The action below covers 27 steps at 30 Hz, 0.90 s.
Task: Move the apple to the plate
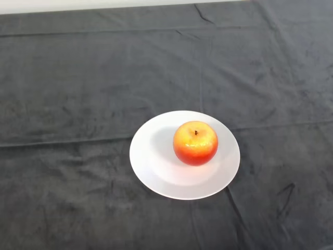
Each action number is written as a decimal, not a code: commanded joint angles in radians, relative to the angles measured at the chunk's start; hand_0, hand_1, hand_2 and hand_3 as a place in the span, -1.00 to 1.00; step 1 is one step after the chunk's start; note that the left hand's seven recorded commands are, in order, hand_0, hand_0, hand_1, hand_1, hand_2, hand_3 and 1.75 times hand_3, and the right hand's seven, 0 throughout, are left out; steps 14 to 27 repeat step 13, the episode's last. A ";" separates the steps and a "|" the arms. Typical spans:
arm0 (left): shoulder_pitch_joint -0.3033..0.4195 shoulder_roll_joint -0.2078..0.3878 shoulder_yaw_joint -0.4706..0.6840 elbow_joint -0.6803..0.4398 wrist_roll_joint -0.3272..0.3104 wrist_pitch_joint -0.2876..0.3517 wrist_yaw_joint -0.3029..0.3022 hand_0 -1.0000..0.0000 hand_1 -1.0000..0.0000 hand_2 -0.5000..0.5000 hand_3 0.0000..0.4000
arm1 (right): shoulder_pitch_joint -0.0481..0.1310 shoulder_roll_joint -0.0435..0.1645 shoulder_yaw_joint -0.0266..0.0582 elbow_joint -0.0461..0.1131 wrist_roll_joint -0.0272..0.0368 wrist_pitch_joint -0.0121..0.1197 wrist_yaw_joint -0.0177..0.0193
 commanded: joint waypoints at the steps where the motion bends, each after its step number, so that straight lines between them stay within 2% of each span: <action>1: -0.039 0.112 -0.026 0.012 -0.015 -0.019 0.003 1.00 1.00 0.00 -1.00 | 0.010 -0.010 0.0016 0.035 -0.0016 0.000 -0.0104; 27: -0.039 0.113 -0.031 0.017 -0.020 -0.023 -0.001 1.00 1.00 0.00 -1.00 | 0.010 -0.010 0.0019 0.035 -0.0013 0.000 -0.0105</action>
